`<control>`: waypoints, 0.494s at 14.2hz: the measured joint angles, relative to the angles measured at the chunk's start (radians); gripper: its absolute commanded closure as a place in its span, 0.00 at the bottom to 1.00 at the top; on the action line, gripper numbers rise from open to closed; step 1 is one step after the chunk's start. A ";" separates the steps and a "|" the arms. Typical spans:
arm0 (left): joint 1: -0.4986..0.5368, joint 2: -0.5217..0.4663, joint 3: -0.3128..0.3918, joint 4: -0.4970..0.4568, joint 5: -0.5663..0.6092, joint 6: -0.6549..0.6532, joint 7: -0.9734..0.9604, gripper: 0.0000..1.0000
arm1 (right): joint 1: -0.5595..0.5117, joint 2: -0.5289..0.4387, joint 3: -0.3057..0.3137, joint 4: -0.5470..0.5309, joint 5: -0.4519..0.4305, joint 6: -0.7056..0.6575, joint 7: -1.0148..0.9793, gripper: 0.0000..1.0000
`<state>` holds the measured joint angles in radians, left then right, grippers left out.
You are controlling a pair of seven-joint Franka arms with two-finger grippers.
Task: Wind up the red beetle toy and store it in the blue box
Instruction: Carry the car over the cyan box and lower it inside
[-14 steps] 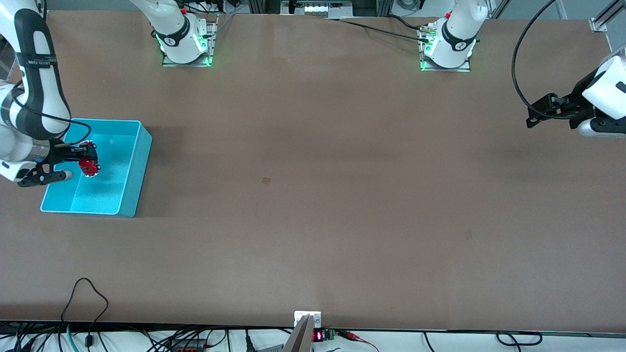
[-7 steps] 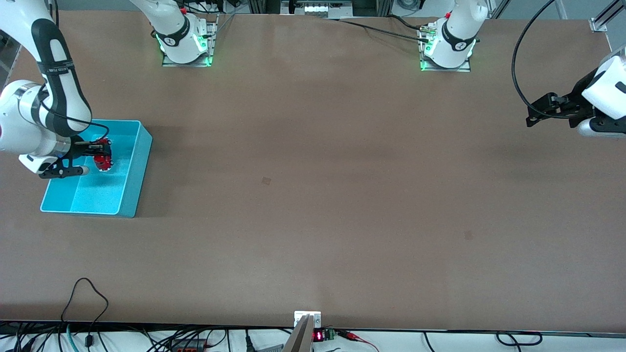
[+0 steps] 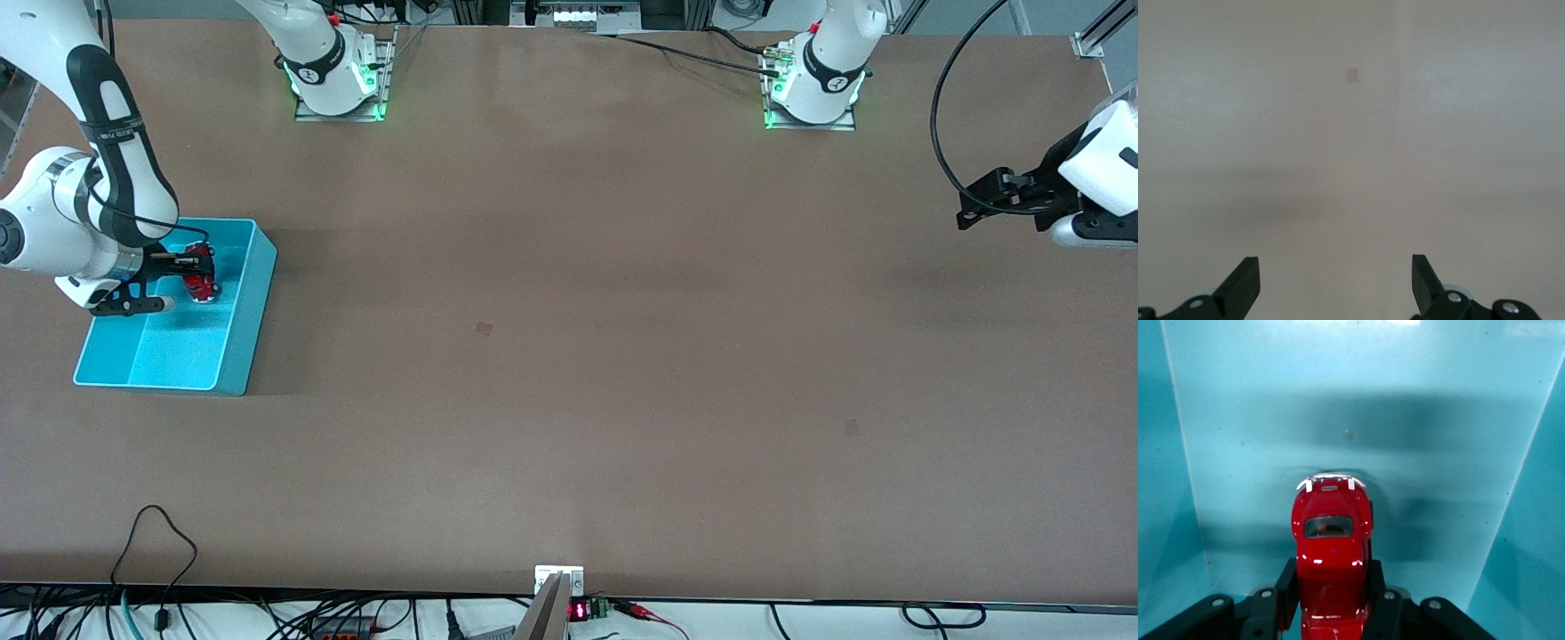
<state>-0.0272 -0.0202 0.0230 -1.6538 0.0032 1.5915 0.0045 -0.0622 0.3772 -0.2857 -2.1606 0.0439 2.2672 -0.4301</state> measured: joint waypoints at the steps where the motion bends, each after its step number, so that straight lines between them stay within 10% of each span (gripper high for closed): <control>1: 0.000 0.000 0.000 0.004 0.000 0.000 0.000 0.00 | 0.000 0.009 0.000 0.000 0.003 0.013 0.004 1.00; 7: 0.000 0.000 0.000 0.007 0.000 -0.001 0.000 0.00 | 0.000 0.028 0.000 0.000 0.013 0.032 0.020 1.00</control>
<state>-0.0272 -0.0200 0.0230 -1.6467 0.0032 1.5906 0.0045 -0.0623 0.4054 -0.2855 -2.1602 0.0573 2.2996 -0.4102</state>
